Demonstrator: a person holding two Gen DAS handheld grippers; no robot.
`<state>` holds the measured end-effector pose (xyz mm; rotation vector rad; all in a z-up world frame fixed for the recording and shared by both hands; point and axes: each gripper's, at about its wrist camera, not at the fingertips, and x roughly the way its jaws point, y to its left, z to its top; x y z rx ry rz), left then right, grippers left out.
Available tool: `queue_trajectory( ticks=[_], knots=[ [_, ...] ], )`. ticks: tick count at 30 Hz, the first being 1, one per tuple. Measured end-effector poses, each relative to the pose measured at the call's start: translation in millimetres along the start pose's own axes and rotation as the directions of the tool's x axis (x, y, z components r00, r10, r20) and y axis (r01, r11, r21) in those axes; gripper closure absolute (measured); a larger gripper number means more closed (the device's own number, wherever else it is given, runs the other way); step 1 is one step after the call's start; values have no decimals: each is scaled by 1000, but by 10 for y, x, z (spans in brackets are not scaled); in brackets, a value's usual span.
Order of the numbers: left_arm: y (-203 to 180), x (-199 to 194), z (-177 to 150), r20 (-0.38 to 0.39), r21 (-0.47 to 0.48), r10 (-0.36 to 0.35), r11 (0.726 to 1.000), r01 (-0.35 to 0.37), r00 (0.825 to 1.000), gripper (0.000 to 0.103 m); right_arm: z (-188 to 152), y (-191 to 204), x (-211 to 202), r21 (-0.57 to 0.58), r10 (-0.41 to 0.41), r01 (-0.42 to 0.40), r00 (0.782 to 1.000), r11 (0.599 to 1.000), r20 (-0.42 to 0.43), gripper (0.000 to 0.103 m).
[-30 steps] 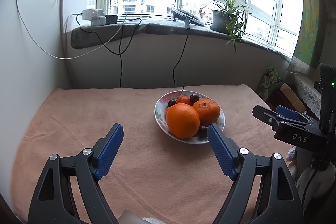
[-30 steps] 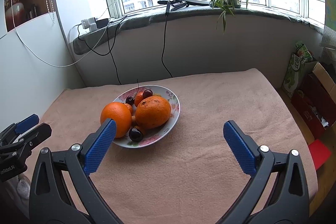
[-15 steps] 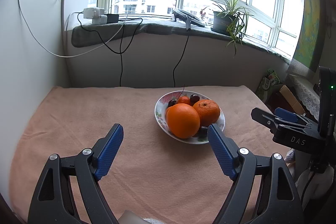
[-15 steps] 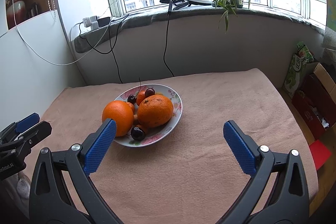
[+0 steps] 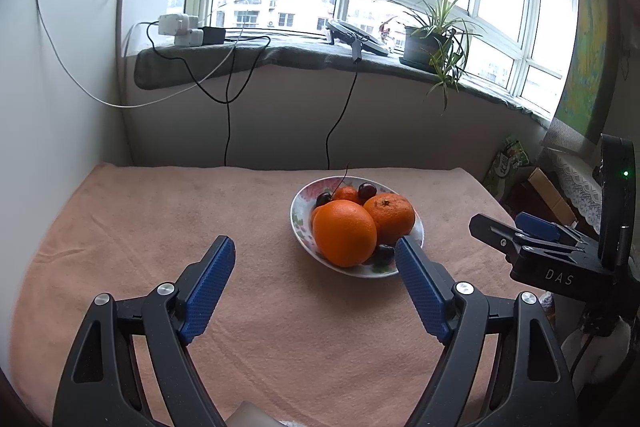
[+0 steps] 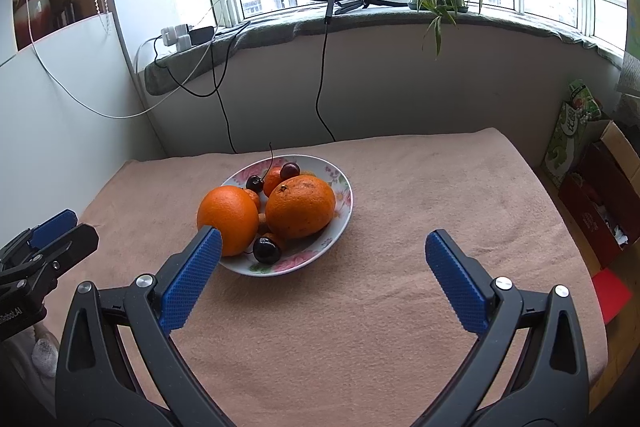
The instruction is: Organize fruits
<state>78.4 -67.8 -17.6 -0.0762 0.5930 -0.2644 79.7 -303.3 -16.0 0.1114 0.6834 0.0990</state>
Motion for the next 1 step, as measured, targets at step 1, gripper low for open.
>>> queue_trajectory(
  ticks=[1],
  knots=[
    [5,7,-1,-1,2,3,1000,-3,1000,21,1,-16,8,4,-2,2,1000,1000,0,0]
  ],
)
